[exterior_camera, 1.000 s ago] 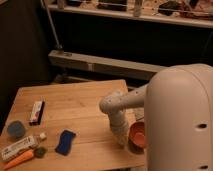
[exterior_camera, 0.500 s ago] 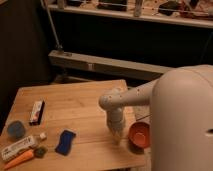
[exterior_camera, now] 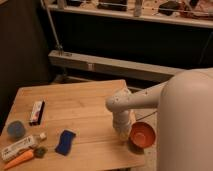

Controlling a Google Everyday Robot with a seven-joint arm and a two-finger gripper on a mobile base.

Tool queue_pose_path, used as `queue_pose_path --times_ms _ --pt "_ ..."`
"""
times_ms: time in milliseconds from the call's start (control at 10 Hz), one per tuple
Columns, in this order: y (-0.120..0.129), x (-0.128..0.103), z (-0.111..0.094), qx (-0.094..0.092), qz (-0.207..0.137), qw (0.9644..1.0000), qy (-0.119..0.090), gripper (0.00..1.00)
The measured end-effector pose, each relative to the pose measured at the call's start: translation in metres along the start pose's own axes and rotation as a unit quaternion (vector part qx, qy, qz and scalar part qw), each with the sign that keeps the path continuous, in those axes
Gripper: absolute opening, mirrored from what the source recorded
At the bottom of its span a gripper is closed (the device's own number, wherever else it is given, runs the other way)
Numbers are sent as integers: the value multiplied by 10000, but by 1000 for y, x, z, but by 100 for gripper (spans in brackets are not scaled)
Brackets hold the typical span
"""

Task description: Push the ceramic bowl across the table

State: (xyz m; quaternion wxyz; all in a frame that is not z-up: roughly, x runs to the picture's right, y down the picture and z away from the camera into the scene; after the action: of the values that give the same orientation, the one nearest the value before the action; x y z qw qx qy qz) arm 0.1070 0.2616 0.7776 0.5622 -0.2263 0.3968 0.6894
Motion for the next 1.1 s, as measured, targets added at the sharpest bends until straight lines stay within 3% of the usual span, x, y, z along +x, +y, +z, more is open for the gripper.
queue_pose_path --times_ms 400,600,800,1000,1100 --pt "-34 -4 6 159 244 9995 -77 0" --pt "-41 -4 7 199 294 9993 -93 0" --pt "-38 -3 8 117 323 9994 -90 0" --pt "-15 -4 -2 -364 309 9988 -118 0" --pt "0 -7 -14 -709 259 9970 -184 3"
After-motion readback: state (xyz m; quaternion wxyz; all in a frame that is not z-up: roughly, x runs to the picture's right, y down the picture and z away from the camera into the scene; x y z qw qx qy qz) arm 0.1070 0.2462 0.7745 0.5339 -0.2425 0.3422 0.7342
